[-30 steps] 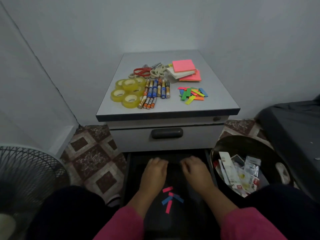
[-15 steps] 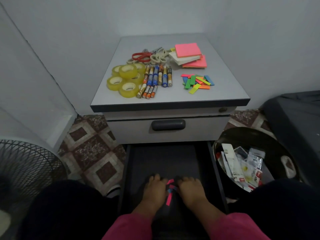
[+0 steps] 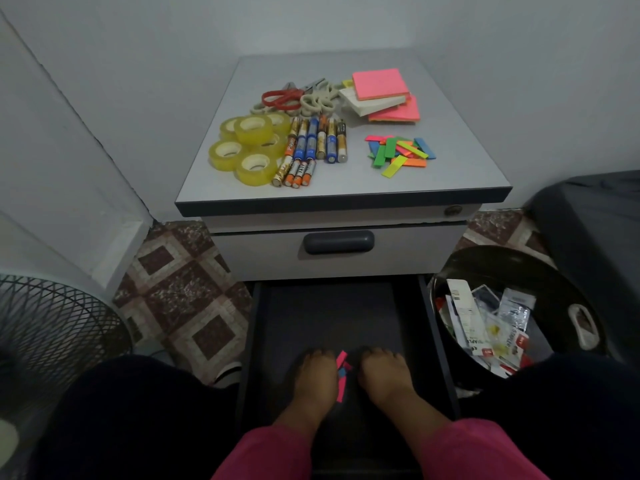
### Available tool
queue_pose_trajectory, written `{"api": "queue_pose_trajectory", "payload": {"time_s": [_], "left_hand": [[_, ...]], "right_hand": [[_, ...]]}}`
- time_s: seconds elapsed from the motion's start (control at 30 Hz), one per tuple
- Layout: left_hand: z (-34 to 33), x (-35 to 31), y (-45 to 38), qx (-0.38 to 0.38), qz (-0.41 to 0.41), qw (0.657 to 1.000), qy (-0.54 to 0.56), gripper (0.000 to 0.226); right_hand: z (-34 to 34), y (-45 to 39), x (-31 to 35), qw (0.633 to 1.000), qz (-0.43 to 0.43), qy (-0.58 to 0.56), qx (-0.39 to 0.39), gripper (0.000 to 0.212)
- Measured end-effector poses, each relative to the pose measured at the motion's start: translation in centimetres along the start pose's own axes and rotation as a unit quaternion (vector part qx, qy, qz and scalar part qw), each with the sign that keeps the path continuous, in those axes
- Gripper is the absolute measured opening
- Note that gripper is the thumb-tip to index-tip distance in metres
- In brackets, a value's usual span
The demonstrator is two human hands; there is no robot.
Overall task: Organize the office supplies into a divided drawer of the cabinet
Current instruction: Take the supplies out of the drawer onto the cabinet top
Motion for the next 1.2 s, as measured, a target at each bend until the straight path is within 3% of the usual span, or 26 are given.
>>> {"api": "queue_pose_trajectory", "payload": {"time_s": [0.5,0.6,0.7,0.8,0.87,1.1,1.2], "left_hand": [[0.2,0.1,-0.2,0.010,0.023,0.999,0.027,0.027],[0.1,-0.2,0.1,0.025,0.016,0.995,0.096,0.006],[0.0,0.8,0.0,0.031,0.053,0.976,0.208,0.017],[0.6,1.0,-0.1,0.025,0.056,0.969,0.238,0.013],[0.6,0.8,0.3,0.026,0.051,0.972,0.226,0.003],[-0.9,0.0,0.9,0.026,0.044,0.997,0.055,0.027],[-0.9,0.0,0.7,0.045,0.047,0.993,0.103,0.023]], "right_hand": [[3.6,2.1,-0.5,0.993,-0.031,-0.113,-0.029,0.028],[3.0,2.0,-0.9,0.990,-0.054,-0.128,-0.013,0.026],[2.3,1.7,-1.5,0.986,-0.075,-0.146,-0.002,0.024],[1.9,1.5,-2.0,0.982,-0.088,-0.164,-0.005,0.024],[1.8,1.3,-2.2,0.980,-0.094,-0.174,-0.007,0.025],[1.8,1.2,-2.1,0.977,-0.090,-0.190,-0.019,0.028],[1.9,1.2,-2.5,0.976,-0.095,-0.196,-0.024,0.028]]}}
Point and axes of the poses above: each hand's wrist, its own y-axis away from the middle knuckle, its own z-axis out of the back of the hand, x = y × z, the point moved 9 cm from there along -y, towards the middle knuckle, and after that the axes turned 5 degrees about z, right-handed, at the moved point
